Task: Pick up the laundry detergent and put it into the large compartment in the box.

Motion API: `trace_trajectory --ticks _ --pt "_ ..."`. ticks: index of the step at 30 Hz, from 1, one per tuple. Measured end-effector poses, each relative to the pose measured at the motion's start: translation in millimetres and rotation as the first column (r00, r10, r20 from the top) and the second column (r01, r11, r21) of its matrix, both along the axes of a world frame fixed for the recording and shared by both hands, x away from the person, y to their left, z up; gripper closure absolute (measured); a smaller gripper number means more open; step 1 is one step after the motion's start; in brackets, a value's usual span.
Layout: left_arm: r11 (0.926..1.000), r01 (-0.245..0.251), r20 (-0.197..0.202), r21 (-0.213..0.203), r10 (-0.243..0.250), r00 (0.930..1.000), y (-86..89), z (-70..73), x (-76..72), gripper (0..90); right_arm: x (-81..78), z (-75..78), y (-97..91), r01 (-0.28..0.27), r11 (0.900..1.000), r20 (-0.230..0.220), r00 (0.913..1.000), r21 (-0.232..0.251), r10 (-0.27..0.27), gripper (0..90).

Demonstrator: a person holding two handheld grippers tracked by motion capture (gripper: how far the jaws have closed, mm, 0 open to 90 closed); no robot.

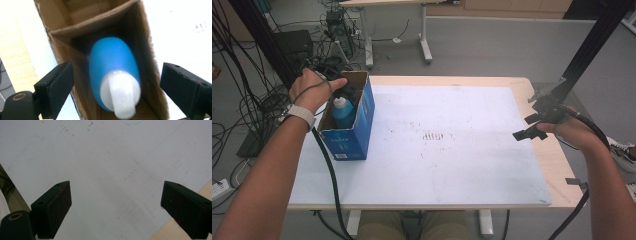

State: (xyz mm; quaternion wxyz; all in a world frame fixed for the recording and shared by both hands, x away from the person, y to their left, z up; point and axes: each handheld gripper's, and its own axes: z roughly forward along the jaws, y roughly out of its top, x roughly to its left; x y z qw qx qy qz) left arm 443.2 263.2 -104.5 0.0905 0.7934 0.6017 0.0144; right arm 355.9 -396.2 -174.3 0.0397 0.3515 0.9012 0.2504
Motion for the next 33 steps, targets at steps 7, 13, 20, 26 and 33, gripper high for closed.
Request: trace_trajectory --ticks 7,13,20,26,33 --pt "0.9992 0.04 0.042 0.006 -0.04 0.9983 -0.3 27.1 -5.9 6.2 -0.5 3.1 1.6 -0.001 1.0 0.002 1.0 -0.005 0.001 9.8" --pt "0.9952 0.097 0.062 0.01 -0.097 0.9933 -3.6 44.8 -8.1 5.3 -0.8 6.5 3.0 0.001 1.0 0.003 1.0 -0.01 -0.001 9.8" --pt "0.9824 0.187 0.076 0.008 -0.187 0.9795 -14.6 60.3 -8.1 5.7 -0.1 8.1 4.0 0.001 0.9999 0.003 1.0 -0.012 -0.001 9.8" --pt "0.9647 0.263 0.079 0.009 -0.263 0.9616 -28.0 72.2 -5.3 5.6 1.3 7.9 4.8 0.002 0.9999 -0.002 1.0 -0.014 -0.002 9.8" --pt "0.9392 0.343 0.086 0.015 -0.343 0.9354 -45.2 83.3 -2.0 5.5 1.8 9.1 4.6 0.005 0.9999 -0.003 1.0 -0.014 -0.005 9.9"
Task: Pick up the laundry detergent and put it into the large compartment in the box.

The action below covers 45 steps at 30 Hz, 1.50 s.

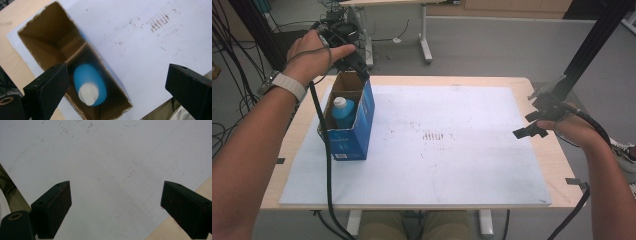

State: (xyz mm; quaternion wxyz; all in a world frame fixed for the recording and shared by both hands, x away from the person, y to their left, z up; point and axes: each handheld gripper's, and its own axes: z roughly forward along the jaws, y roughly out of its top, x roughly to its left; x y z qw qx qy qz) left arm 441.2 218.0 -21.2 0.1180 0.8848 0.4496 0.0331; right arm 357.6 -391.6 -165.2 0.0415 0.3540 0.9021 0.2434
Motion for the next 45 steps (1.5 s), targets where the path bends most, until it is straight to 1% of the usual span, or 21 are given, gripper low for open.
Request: trace_trajectory --ticks 2,4,7,9,12,15,17,19,21,22,24,27,29,31,34,37,38,41,42,43,45 --pt "0.9996 0.027 0.009 -0.001 -0.027 0.9996 -4.9 3.3 -0.5 5.5 -0.2 0.1 -0.5 0.001 1.0 0.001 1.0 0.002 -0.001 9.8" --pt "0.9982 0.059 0.008 0.0 -0.059 0.9982 -9.4 7.3 1.0 5.4 -0.5 0.2 -0.7 0.003 1.0 0.0 1.0 0.001 -0.003 9.8" --pt "0.9952 0.097 0.013 0.012 -0.097 0.9952 -19.2 12.4 1.6 5.5 -1.2 0.7 -1.1 0.006 1.0 -0.001 1.0 0.001 -0.006 9.8" --pt "0.9919 0.126 0.012 0.014 -0.127 0.9919 -24.9 15.5 3.0 5.7 -1.7 1.1 -1.4 0.008 1.0 0.0 1.0 0.002 -0.008 9.8" --pt "0.9841 0.177 0.009 0.02 -0.177 0.9842 -34.2 18.4 4.8 5.8 -2.4 1.6 -1.5 0.01 0.9999 0.0 1.0 0.003 -0.01 9.8" --pt "0.9712 0.236 0.003 0.033 -0.236 0.9717 -45.4 20.6 7.5 5.8 -3.5 2.3 -1.8 0.013 0.9999 0.002 0.9999 0.003 -0.013 9.8" --pt "0.9649 0.261 -0.009 0.03 -0.261 0.9654 -49.3 20.9 9.8 5.7 -4.0 2.7 -2.2 0.015 0.9999 0.002 0.9999 0.004 -0.015 9.9" --pt "0.9551 0.294 -0.034 0.035 -0.293 0.9555 -56.3 20.5 14.2 6.1 -4.4 2.9 -2.5 0.013 0.9999 0.004 0.9999 0.004 -0.013 9.8" --pt "0.9494 0.311 -0.037 0.039 -0.31 0.95 -61.2 19.6 15.0 5.9 -5.4 2.5 -2.9 0.016 0.9999 0.005 0.9999 0.007 -0.016 9.8" --pt "0.944 0.328 -0.043 0.038 -0.326 0.9443 -64.2 19.1 16.2 6.0 -5.8 2.3 -2.9 0.018 0.9998 0.004 0.9998 0.007 -0.018 9.8" --pt "0.9376 0.346 -0.046 0.037 -0.344 0.9378 -68.5 18.1 17.0 6.0 -6.5 1.6 -3.1 0.019 0.9998 0.003 0.9998 0.009 -0.019 9.8" --pt "0.9236 0.382 -0.043 0.03 -0.381 0.9236 -74.4 16.8 17.4 5.9 -7.5 0.9 -3.1 0.019 0.9998 0.002 0.9998 0.01 -0.019 9.8" --pt "0.9125 0.408 -0.044 0.026 -0.407 0.9124 -78.9 15.4 18.0 6.0 -8.4 0.9 -3.0 0.021 0.9997 0.003 0.9998 0.011 -0.021 9.8" --pt "0.9046 0.426 -0.047 0.024 -0.424 0.9043 -82.7 13.7 18.3 6.0 -9.0 1.3 -2.9 0.018 0.9998 0.007 0.9998 0.011 -0.018 9.8" --pt "0.8883 0.458 -0.03 0.027 -0.458 0.8886 -89.2 10.6 15.4 6.0 -10.3 1.9 -2.7 0.023 0.9997 0.008 0.9997 0.012 -0.023 9.8" --pt "0.873 0.487 -0.036 0.029 -0.486 0.8733 -97.2 7.7 15.0 5.9 -11.3 1.9 -2.9 0.025 0.9996 0.01 0.9996 0.014 -0.025 9.8" --pt "0.8704 0.491 -0.035 0.03 -0.49 0.8708 -98.9 6.8 14.5 5.7 -11.6 2.0 -2.9 0.023 0.9997 0.011 0.9997 0.012 -0.023 9.8" --pt "0.8566 0.515 -0.038 0.025 -0.514 0.8568 -104.8 3.9 15.0 5.8 -12.7 2.2 -2.9 0.026 0.9995 0.011 0.9996 0.015 -0.026 9.8" --pt "0.8514 0.524 -0.043 0.024 -0.523 0.8514 -106.8 2.8 15.5 5.8 -13.2 2.4 -3.0 0.027 0.9995 0.012 0.9996 0.015 -0.027 9.8" --pt "0.8442 0.536 -0.05 0.024 -0.534 0.844 -109.5 1.6 16.5 5.8 -13.5 2.6 -3.2 0.026 0.9996 0.013 0.9996 0.014 -0.026 9.8" --pt "0.8375 0.546 -0.052 0.025 -0.544 0.8373 -112.6 -0.1 16.2 5.9 -14.4 2.7 -3.8 0.029 0.9995 0.014 0.9995 0.014 -0.029 9.8"
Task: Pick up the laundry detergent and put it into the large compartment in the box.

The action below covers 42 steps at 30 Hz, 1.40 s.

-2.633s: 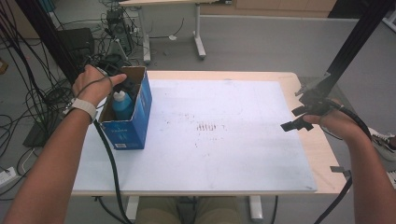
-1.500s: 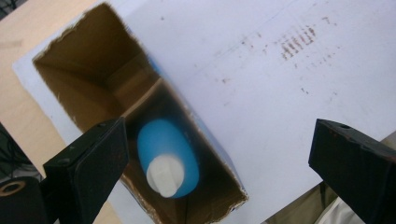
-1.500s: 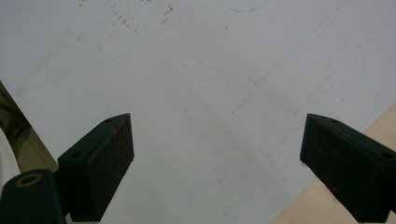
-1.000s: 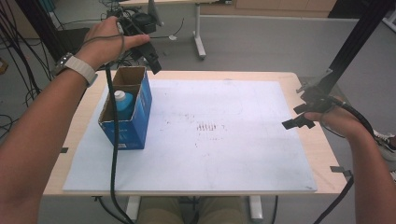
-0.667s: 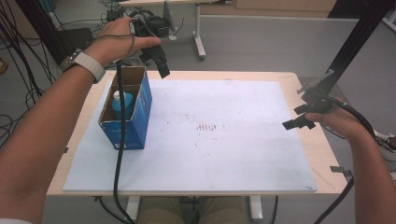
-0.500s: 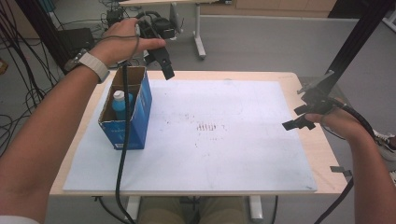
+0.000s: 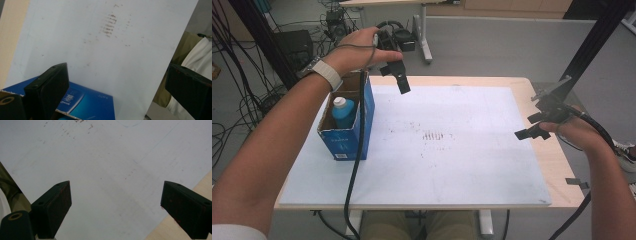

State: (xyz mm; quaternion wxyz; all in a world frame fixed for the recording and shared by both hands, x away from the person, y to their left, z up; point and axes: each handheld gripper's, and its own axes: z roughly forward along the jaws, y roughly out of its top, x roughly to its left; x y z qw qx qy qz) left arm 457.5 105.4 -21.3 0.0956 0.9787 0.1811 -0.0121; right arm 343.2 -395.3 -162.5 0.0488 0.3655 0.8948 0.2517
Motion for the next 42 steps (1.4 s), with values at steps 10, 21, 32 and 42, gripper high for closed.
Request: trace_trajectory --ticks 10,21,32,42 --pt "0.9986 0.051 -0.014 0.011 -0.051 0.9986 -12.3 -10.3 1.3 5.8 -2.4 -4.3 -1.9 0.007 0.9999 -0.004 1.0 0.008 -0.007 9.8" --pt "0.9955 0.093 -0.025 0.018 -0.092 0.9954 -21.8 -26.8 3.0 5.8 -2.4 -8.7 -1.1 0.006 0.9999 -0.008 0.9999 0.013 -0.006 9.8" --pt "0.9931 0.116 -0.031 0.02 -0.115 0.9929 -25.1 -41.9 3.7 5.9 -1.9 -9.9 -1.2 0.012 0.9999 -0.013 0.9999 0.01 -0.012 9.8" --pt "0.9911 0.132 -0.034 0.015 -0.132 0.9907 -27.4 -48.9 2.2 6.0 -2.7 -10.7 -3.4 0.018 0.9998 -0.01 0.9998 0.013 -0.018 9.8"
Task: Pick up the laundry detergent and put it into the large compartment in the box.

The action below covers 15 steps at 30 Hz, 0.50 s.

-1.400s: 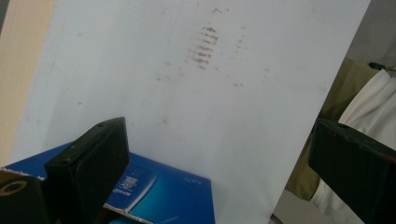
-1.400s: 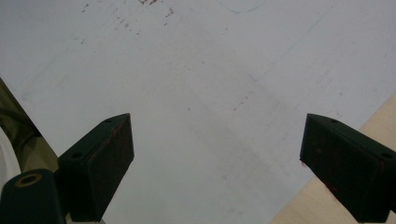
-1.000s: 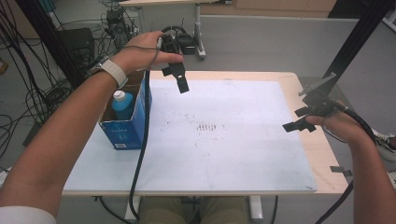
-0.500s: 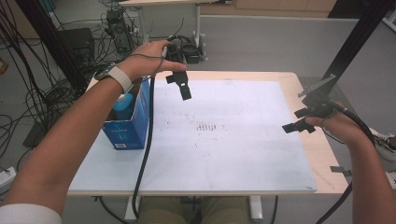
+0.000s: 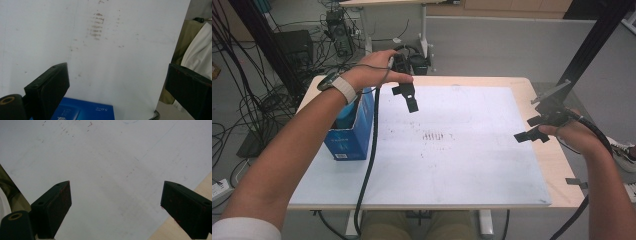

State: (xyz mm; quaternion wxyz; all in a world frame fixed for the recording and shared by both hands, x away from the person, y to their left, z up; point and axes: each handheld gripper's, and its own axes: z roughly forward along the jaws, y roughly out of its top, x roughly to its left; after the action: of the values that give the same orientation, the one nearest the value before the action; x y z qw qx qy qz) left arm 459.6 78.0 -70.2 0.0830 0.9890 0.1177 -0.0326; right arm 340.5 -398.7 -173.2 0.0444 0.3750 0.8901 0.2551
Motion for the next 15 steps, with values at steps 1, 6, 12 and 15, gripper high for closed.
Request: trace_trajectory --ticks 1,6,12,15 --pt "1.0 0.001 0.001 0.001 -0.001 1.0 0.0 0.1 -0.4 6.0 -0.5 -0.4 -0.2 0.001 1.0 -0.001 1.0 0.001 -0.001 9.8" --pt "1.0 -0.003 0.001 -0.005 0.003 1.0 2.2 0.5 -1.7 6.0 -3.3 -0.3 -1.2 0.005 1.0 0.002 1.0 0.002 -0.005 9.8" --pt "1.0 -0.007 -0.004 -0.001 0.007 1.0 2.4 -2.7 -2.0 6.1 -5.3 -0.7 -1.3 0.004 1.0 0.001 1.0 -0.002 -0.004 9.8" --pt "1.0 -0.008 -0.007 0.001 0.008 0.9999 2.6 -3.2 -2.0 6.1 -6.1 -0.3 -1.2 0.006 1.0 0.003 1.0 -0.001 -0.006 9.8"
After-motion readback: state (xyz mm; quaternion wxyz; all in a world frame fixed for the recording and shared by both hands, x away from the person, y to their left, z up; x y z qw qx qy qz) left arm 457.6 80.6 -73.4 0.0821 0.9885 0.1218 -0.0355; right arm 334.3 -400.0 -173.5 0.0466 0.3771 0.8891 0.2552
